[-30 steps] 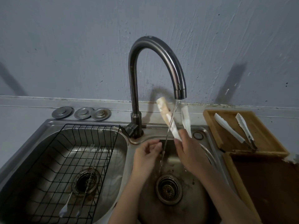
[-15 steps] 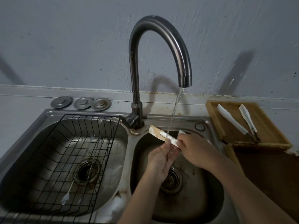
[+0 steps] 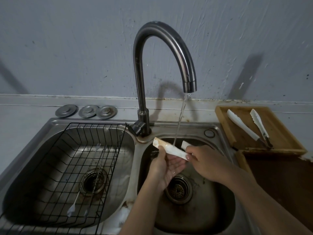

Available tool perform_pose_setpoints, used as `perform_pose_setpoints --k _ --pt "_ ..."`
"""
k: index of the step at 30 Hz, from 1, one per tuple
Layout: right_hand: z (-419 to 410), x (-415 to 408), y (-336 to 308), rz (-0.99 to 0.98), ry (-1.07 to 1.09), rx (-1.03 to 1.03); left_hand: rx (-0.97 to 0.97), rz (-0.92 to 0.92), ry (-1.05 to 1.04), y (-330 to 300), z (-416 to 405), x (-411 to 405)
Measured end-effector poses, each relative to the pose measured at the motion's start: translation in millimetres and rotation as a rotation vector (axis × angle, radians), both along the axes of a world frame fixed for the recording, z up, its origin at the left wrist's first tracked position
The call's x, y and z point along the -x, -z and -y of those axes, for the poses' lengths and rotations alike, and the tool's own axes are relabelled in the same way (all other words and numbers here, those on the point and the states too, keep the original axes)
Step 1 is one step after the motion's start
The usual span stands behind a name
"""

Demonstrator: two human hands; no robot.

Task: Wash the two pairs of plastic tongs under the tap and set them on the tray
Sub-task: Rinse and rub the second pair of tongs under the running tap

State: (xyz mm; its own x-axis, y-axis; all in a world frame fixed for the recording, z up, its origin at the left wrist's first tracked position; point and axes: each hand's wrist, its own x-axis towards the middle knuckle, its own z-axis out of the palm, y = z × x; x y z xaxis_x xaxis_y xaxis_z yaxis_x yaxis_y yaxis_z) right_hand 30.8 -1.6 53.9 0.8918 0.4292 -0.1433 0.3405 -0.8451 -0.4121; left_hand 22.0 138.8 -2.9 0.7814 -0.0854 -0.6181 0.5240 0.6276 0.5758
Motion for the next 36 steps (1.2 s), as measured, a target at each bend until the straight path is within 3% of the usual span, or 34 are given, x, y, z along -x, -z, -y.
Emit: perform_pose_setpoints --k 7,17,22,28,31,36 --pt "2 8 0 0.198 -0.101 0.247 -0.072 0.085 0.197 0 0 5" --pt "5 16 15 0.365 -0.138 0.347 0.025 0.006 0.040 1 -2 0" --pt "9 13 20 0.426 -0.119 0.411 -0.122 0.042 0.168 0 2 -2" --pt "15 17 14 0.376 -0.135 0.337 -0.035 -0.025 0.071 6 -11 -8" --pt "17 16 15 0.357 -0.111 0.286 -0.092 0.007 0.057 5 -8 -7" --pt "28 15 16 0.124 -0.003 -0.007 -0.148 0.049 0.046 3 -4 -4"
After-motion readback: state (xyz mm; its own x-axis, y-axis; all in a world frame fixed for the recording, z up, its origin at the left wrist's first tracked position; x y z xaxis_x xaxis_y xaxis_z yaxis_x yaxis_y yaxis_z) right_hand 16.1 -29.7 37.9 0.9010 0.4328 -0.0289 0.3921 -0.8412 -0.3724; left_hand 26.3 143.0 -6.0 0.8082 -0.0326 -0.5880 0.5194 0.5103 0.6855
